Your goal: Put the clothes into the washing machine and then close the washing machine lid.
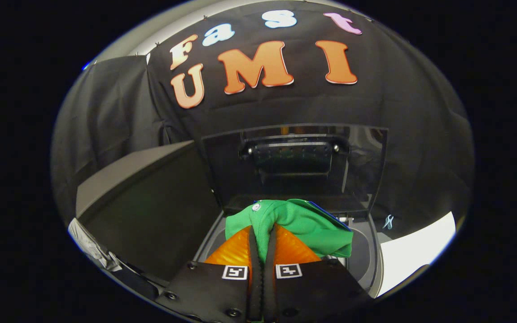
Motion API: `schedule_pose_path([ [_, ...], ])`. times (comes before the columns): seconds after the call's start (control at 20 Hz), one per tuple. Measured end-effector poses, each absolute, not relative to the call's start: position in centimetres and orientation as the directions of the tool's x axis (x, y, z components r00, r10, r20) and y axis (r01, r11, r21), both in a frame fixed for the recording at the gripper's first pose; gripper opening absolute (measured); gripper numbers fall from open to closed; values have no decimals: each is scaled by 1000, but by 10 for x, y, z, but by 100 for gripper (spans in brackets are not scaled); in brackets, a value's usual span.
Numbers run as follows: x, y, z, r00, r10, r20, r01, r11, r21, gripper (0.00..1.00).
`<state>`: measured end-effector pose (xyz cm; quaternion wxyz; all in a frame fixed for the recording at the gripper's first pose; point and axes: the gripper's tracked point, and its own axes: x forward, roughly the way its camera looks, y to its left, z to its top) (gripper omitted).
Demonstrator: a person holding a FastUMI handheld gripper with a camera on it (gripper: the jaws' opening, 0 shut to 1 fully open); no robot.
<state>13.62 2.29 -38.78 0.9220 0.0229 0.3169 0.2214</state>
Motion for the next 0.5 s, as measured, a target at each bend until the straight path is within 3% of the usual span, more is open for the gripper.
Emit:
schedule_pose_path([
  [0.25,141,25,-464,608,389,-692,-374,909,183,9],
  [0.5,155,22,-514,523,338,-782,-282,935,215,10],
])
